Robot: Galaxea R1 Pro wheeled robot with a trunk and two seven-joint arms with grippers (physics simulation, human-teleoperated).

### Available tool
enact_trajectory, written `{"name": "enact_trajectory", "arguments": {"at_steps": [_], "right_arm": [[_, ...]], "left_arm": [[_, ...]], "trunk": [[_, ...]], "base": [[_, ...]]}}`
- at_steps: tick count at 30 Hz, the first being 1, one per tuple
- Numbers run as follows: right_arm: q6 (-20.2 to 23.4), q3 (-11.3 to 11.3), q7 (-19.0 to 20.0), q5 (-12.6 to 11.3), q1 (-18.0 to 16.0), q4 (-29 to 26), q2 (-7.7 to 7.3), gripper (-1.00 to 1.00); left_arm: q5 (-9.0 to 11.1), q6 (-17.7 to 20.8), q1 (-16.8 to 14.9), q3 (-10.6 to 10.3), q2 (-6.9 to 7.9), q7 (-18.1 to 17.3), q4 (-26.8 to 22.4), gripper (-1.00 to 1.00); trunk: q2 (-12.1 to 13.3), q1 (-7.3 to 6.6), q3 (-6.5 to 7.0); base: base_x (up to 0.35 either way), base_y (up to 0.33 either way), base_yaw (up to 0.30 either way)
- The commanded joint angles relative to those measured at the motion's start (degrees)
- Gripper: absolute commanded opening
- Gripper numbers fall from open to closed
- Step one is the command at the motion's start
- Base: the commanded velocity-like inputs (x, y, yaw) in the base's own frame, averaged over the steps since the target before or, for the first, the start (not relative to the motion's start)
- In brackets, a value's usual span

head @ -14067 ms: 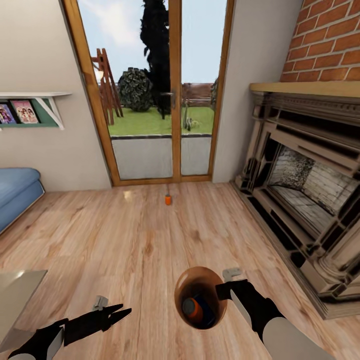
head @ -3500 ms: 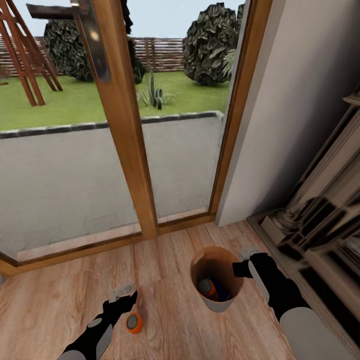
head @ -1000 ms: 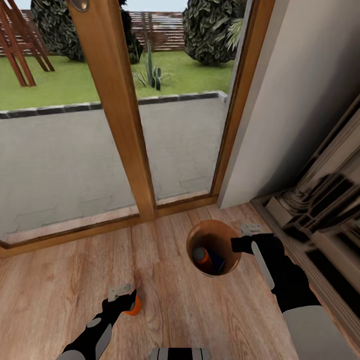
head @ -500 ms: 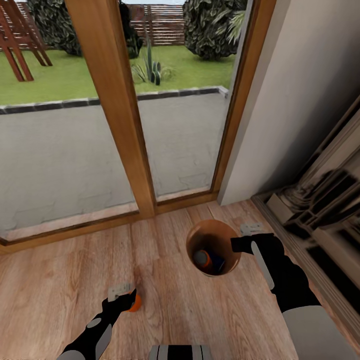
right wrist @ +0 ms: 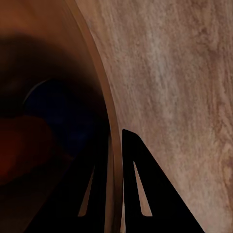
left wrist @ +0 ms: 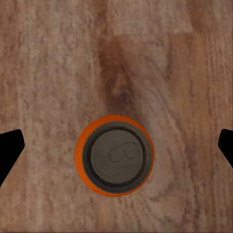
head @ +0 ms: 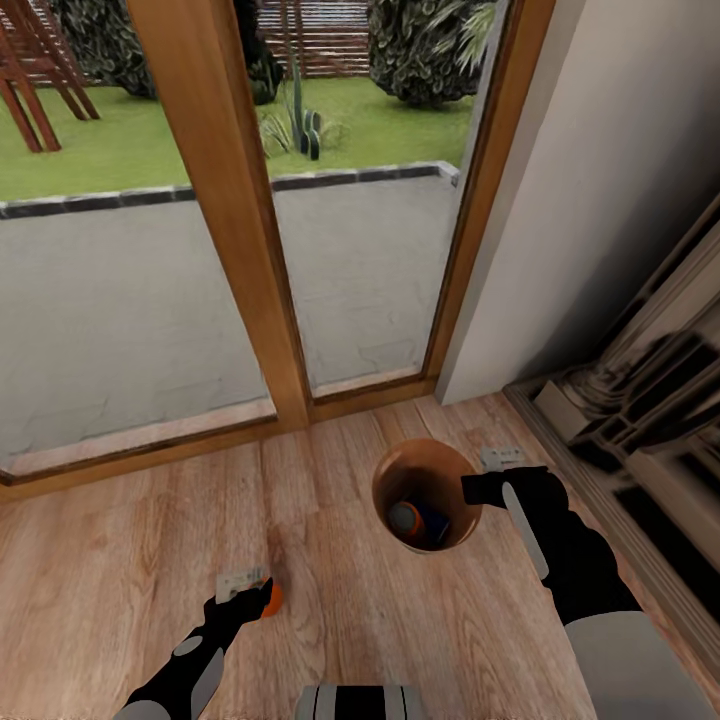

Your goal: Put the three can of soda from the living room inside the tash can in the kitchen.

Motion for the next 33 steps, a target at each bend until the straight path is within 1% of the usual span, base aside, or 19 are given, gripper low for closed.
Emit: {"name": "enact_trajectory", "arguments": {"at_steps": [1, 20, 26, 33], "right_arm": [[0.0, 0.0, 0.3, -1.0, 0.0, 0.0, 0.01, -1.00], [0.0, 0.0, 0.4, -1.0, 0.0, 0.0, 0.01, -1.00], [0.0, 0.0, 0.3, -1.0, 0.0, 0.0, 0.01, -1.00], [0.0, 0.0, 0.3, -1.0, 0.0, 0.0, 0.01, -1.00]], "left_arm": [[0.0, 0.0, 0.0, 0.0, 0.00, 0.0, 0.0, 1.00], [0.0, 0.0, 0.0, 0.0, -0.01, 0.0, 0.1, 1.00], [0.0, 0.0, 0.0, 0.0, -0.01, 0.0, 0.0, 1.00], [0.0, 0.0, 0.0, 0.0, -0.01, 0.0, 0.0, 1.00]], "trunk": [[0.0, -0.01, -0.09], [0.0, -0.01, -1.80], [0.0, -0.01, -1.91], [0.0, -0.01, -1.94]], "base": [[0.000, 0.000, 0.000], [0.000, 0.000, 0.000], [0.142, -0.033, 0.000], [0.044, -0.010, 0.000]]}}
